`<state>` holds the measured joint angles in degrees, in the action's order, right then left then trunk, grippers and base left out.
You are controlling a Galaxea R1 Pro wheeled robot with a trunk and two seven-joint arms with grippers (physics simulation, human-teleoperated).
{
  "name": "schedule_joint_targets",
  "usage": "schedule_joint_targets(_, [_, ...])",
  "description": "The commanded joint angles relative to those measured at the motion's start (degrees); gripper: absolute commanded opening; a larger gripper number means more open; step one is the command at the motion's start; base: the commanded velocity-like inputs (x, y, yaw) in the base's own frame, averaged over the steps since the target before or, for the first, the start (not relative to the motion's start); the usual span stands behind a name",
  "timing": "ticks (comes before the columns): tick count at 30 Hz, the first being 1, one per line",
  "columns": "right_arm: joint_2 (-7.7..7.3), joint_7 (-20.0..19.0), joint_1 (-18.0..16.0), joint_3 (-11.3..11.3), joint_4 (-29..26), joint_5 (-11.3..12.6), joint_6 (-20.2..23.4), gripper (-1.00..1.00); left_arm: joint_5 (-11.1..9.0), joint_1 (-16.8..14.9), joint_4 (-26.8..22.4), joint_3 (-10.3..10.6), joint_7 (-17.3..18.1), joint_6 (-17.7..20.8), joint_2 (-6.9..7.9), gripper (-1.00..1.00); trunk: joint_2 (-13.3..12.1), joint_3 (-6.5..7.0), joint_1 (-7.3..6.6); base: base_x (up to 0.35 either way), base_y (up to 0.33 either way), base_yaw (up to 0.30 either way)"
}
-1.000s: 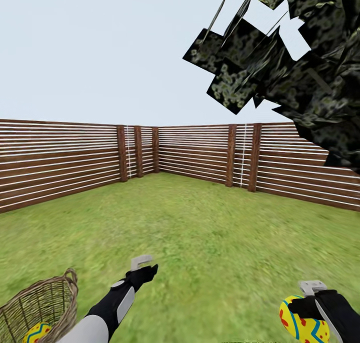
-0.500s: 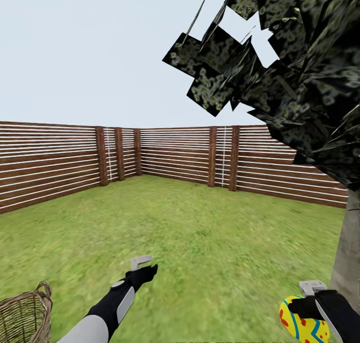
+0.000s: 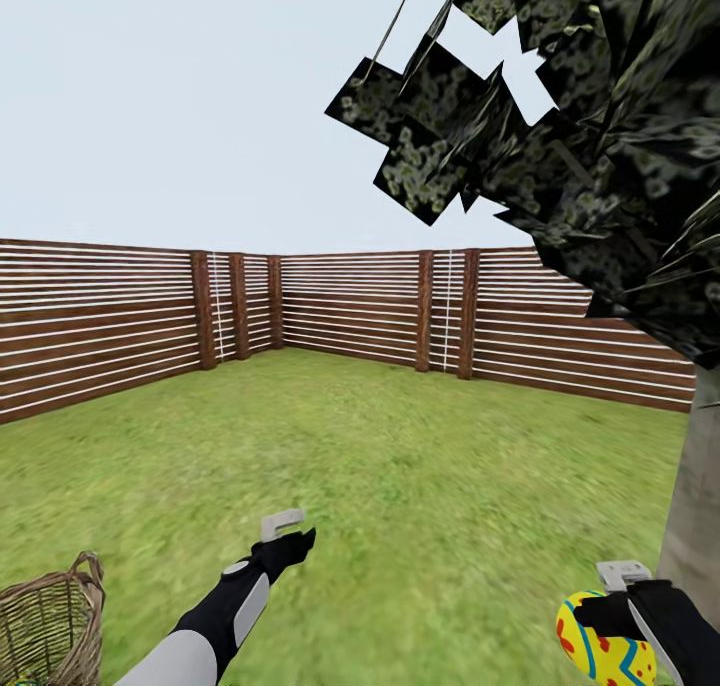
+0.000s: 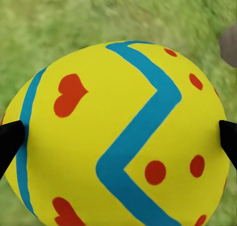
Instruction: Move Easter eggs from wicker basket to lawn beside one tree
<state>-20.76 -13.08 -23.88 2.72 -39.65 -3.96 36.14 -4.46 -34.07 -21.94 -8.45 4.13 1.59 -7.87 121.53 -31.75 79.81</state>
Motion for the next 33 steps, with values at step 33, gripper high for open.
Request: schedule_joint_targets(33, [0.20,-0.27,-0.03,0.01,-0.08,-0.95,0.24,-1.00,-0.55,-0.03,-0.03,-0.43,0.08,0.17,0.05,1.00,13.28,-6.00,7.25,0.000,0.000,0.000])
